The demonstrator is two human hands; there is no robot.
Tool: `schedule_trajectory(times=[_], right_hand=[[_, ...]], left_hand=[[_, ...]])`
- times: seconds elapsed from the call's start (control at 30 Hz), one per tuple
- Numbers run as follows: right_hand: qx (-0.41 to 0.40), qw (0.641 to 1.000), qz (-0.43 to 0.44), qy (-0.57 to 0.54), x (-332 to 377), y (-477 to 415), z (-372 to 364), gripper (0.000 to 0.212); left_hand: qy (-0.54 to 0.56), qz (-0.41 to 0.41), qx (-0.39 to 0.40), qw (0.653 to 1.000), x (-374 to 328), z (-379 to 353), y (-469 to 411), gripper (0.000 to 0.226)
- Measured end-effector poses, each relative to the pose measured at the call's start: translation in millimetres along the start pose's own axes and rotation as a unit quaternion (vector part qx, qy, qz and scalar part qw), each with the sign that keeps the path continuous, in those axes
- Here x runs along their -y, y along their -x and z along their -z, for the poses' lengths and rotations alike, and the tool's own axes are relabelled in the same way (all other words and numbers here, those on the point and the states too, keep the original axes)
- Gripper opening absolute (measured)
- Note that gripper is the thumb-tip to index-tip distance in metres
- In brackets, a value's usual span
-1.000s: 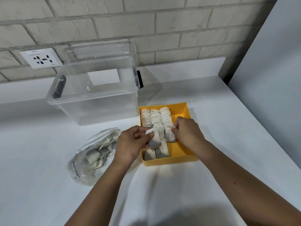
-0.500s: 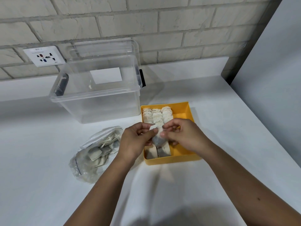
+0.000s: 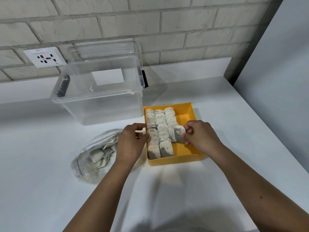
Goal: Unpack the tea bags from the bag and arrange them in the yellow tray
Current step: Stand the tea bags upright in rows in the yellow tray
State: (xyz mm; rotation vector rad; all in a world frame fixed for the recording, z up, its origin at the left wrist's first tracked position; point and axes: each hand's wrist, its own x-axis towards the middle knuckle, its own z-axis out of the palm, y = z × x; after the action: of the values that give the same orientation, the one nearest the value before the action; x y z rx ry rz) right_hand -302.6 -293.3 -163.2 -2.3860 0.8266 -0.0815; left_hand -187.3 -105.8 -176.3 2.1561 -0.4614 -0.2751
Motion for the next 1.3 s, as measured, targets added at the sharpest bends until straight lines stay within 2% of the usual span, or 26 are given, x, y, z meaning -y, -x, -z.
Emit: schedule_trajectory(times=[0.13, 0.3, 0.4, 0.67, 0.8, 0.93, 1.03, 1.13, 1.3], right_hand=[[0.036, 0.999, -0.015, 0.014, -2, -6, -14, 0.014], [0.038, 0.998, -0.017, 0.052, 0, -15, -25, 0.013], [0.04, 0.997, -0.027, 0.065, 0, -19, -31, 0.021], [0.019, 0.999, -0.039, 0.029, 0, -21, -34, 0.026], [-0.006, 0.998, -0.025, 0.049, 4, -17, -24, 0.036], [-0.043, 0.999, 0.006, 0.032, 12, -9, -6, 0.034], [-0.043, 0.998, 0.039, -0.019, 25, 2, 3, 0.025], [-0.019, 0.993, 0.076, -0.092, 49, 19, 1, 0.02], [0.02, 0.977, 0.133, -0.167, 89, 35, -30, 0.023]], left_hand=[[-0.009, 0.021, 0.022, 1.0, 3, -1, -1, 0.036], [0.02, 0.049, 0.038, 0.998, 10, -1, -4, 0.035], [0.031, 0.055, 0.04, 0.997, 12, -1, -5, 0.034], [0.04, 0.057, 0.046, 0.997, 12, -1, -6, 0.033], [0.067, 0.049, 0.059, 0.995, 8, 8, -5, 0.032], [0.126, 0.026, 0.071, 0.989, -1, 34, 1, 0.028], [0.122, -0.012, 0.027, 0.992, 1, 60, 8, 0.026], [0.062, -0.031, -0.042, 0.997, 13, 89, 12, 0.024], [-0.037, -0.053, -0.081, 0.995, 47, 118, 19, 0.021]])
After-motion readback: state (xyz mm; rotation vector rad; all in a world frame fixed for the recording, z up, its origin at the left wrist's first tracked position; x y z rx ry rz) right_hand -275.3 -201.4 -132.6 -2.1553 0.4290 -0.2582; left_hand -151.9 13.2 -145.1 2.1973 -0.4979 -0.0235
